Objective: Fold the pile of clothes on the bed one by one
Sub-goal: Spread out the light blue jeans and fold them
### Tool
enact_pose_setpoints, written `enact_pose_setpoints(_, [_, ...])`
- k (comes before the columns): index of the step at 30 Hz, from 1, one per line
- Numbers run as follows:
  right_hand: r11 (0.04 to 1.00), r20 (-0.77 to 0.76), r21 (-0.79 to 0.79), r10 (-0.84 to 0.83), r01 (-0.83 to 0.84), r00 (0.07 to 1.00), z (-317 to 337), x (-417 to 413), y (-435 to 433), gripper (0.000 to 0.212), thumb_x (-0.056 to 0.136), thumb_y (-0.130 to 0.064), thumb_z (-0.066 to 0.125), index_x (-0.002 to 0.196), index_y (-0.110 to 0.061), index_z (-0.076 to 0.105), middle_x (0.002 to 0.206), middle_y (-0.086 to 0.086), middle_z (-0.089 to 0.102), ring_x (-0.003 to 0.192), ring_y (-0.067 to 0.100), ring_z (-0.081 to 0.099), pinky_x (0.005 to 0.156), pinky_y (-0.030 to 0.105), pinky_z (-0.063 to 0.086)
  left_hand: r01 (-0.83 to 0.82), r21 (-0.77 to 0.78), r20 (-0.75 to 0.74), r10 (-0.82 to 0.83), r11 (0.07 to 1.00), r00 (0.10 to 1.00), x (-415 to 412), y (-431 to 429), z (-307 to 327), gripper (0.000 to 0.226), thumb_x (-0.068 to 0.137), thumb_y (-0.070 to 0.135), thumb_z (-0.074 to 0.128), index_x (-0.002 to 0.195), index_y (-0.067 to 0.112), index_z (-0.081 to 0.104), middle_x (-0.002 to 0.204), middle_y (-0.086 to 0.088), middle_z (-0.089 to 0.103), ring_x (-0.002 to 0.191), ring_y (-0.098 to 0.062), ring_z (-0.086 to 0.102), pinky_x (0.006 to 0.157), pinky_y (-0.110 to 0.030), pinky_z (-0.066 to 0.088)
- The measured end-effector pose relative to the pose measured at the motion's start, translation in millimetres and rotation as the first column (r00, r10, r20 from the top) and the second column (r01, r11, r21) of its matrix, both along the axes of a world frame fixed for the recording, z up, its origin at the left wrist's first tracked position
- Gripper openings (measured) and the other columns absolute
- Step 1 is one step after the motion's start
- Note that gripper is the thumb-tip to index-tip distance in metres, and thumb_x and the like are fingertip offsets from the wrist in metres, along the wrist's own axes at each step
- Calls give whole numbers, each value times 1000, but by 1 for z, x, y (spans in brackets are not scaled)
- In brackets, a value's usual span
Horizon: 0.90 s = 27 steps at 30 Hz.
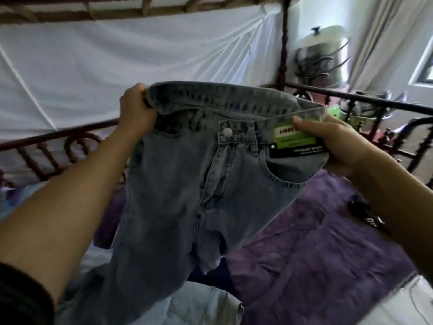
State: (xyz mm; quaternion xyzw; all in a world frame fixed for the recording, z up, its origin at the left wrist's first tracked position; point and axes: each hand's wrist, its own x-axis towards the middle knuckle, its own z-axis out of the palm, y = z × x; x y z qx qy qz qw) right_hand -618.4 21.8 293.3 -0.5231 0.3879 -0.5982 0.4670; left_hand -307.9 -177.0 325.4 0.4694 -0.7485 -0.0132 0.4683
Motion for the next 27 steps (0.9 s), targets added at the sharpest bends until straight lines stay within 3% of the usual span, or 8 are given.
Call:
enact_pose_setpoints(3, [976, -124, 108, -176, 190, 976, -40, -52, 7, 25, 78, -20, 64, 99, -7, 68, 92, 11, 74, 80, 21, 72, 66, 28, 58, 89, 155, 50, -98, 984, 994, -59, -15, -43, 35, 88, 6, 53, 56, 8, 39, 60, -21, 43, 62, -21, 38, 57, -33, 23])
enact_pose_setpoints(5, [933, -240, 164, -276, 319, 931, -81, -90, 10, 31, 78, -22, 66, 105, -6, 65, 95, 11, 74, 82, 22, 72, 68, 28, 59, 96, 265, 92, -124, 959, 988, -98, -26, -75, 35, 88, 2, 52, 54, 5, 44, 55, -15, 43, 58, -21, 38, 51, -32, 21])
enact_pose_setpoints(8, [859, -341, 204, -388, 470, 856, -153, -147, 13, 20, 87, -15, 65, 106, -10, 67, 91, 4, 75, 81, 17, 72, 67, 25, 58, 150, 419, 151, -231, 895, 961, -166, -40, -123, 21, 88, 2, 53, 72, -7, 64, 72, -27, 60, 65, -24, 51, 56, -32, 30])
enact_pose_setpoints(12, [729, -478, 238, -487, 642, 731, -248, -229, 4, 8, 89, -16, 66, 94, -20, 69, 86, 0, 75, 77, 14, 70, 73, 33, 59, 213, 539, 182, -360, 815, 915, -272, -61, -187, 22, 87, 0, 48, 85, -4, 69, 89, -25, 67, 88, -36, 62, 68, -40, 44])
enact_pose_setpoints(15, [631, -597, 276, -479, 725, 644, -317, -295, -17, 2, 88, -23, 68, 88, -23, 66, 82, -2, 71, 81, 21, 67, 78, 41, 55, 202, 608, 193, -389, 768, 901, -358, -83, -241, 23, 86, 1, 49, 91, 0, 72, 98, -23, 70, 96, -35, 63, 79, -44, 49])
enact_pose_setpoints(18, [508, -677, 354, -441, 785, 590, -379, -360, -40, 11, 88, -27, 67, 82, -21, 60, 78, -1, 67, 81, 24, 63, 73, 36, 47, 147, 681, 216, -389, 717, 896, -446, -102, -302, 22, 88, 5, 52, 93, 5, 73, 99, -20, 70, 97, -34, 63, 79, -41, 49])
enact_pose_setpoints(23, [309, -734, 471, -382, 826, 562, -461, -453, -59, 16, 91, -28, 63, 80, -19, 55, 76, 3, 59, 81, 27, 57, 67, 32, 34, 101, 799, 192, -411, 592, 891, -576, -117, -397, 19, 90, 15, 55, 93, 15, 73, 98, -13, 72, 96, -31, 63, 79, -37, 51])
enact_pose_setpoints(27, [176, -808, 501, -256, 848, 531, -504, -511, -64, 18, 92, -32, 61, 86, -17, 53, 88, 13, 63, 92, 36, 59, 70, 35, 36, 144, 853, 113, -447, 501, 887, -639, -115, -446, 18, 91, 17, 57, 100, 13, 73, 101, -9, 72, 97, -27, 64, 81, -33, 50])
